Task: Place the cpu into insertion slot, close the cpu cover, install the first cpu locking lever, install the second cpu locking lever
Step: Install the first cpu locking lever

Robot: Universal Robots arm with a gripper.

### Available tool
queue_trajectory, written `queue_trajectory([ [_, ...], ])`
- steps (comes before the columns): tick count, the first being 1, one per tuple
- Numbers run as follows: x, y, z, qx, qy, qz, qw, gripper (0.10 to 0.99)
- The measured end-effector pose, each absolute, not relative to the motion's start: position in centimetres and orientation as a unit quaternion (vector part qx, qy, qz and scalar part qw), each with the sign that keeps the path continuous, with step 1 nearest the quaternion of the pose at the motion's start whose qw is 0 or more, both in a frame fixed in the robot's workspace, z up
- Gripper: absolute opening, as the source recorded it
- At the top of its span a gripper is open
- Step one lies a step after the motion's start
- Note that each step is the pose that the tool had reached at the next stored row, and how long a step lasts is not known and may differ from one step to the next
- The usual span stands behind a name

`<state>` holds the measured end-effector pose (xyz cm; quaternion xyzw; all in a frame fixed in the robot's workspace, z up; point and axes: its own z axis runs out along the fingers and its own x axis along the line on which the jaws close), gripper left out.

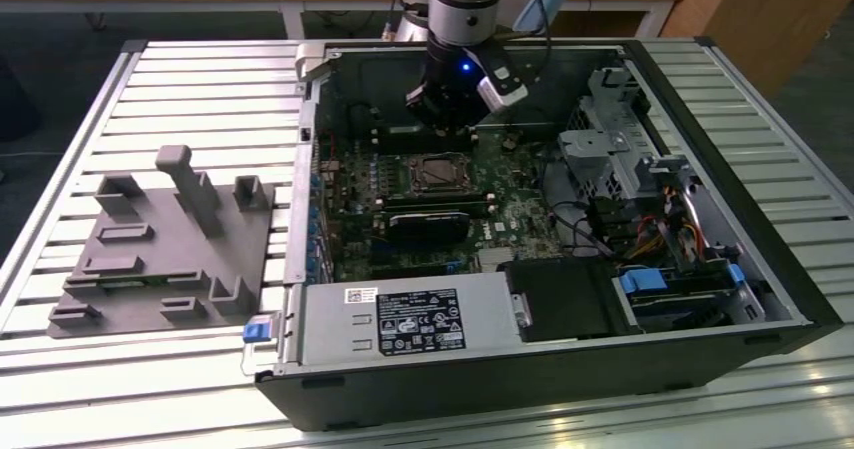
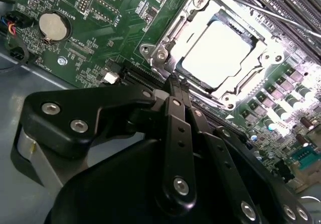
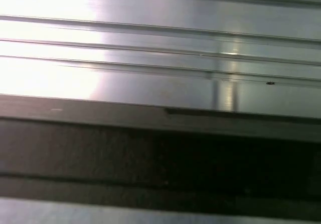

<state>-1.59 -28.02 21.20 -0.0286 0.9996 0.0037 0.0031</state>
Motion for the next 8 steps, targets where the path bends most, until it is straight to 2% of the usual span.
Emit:
queue_trajectory([
  [8,-1.47,-28.14,21.20,-0.029,1.000,0.004,0.003,0.106],
])
